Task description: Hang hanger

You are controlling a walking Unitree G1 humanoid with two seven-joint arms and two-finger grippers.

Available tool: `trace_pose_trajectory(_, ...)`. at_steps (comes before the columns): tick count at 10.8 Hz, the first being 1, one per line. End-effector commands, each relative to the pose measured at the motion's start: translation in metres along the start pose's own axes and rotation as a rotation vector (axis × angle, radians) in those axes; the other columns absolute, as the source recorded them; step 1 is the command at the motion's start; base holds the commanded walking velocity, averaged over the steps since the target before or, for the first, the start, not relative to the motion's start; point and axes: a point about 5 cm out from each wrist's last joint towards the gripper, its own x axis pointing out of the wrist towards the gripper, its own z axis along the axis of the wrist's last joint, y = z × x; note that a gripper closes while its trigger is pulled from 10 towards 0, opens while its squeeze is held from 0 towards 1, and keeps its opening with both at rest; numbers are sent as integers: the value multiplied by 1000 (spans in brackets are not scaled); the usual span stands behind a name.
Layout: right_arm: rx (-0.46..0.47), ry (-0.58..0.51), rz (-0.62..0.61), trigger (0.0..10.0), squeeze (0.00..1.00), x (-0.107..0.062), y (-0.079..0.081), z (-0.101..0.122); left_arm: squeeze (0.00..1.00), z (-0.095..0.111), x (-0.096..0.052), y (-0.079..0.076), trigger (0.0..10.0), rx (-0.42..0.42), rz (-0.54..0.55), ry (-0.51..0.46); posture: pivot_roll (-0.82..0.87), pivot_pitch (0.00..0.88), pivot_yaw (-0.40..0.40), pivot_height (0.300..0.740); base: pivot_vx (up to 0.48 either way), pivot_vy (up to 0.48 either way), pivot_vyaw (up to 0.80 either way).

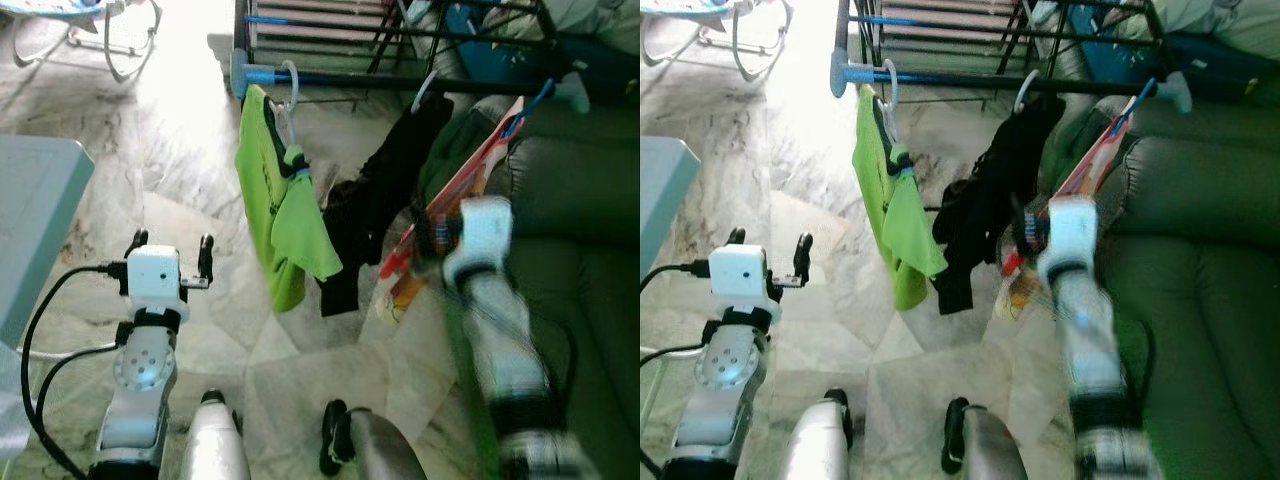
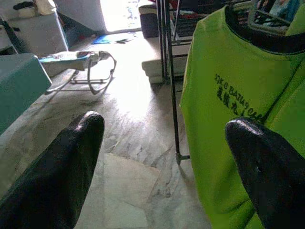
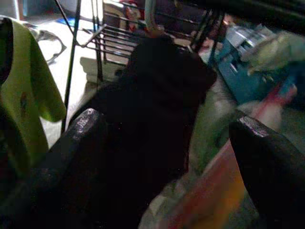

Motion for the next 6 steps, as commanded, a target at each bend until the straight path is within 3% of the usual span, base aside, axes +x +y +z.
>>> trace_pose_trajectory(1,15,39,-26,10000,0,9,-12,-2,0,-3,-1,4,10000,15,16,20,107,264,-97,740,0,266,0)
trace_pose_trajectory(2,20,54,-35,10000,0,14,-14,-1,0,-2,-1,5,10000,15,17,19,109,271,-100,740,0,277,0)
trace_pose_trajectory(3,76,101,-54,10000,0,31,-12,-1,0,-3,-3,10,10000,21,38,20,115,284,-106,740,0,0,0)
trace_pose_trajectory(5,146,150,-22,10000,0,46,9,0,0,-4,-5,10,10000,22,41,23,118,287,-107,740,0,0,0)
trace_pose_trajectory(6,163,212,97,10000,0,59,54,2,0,-3,-4,3,10000,24,26,17,138,284,-113,740,0,0,0)
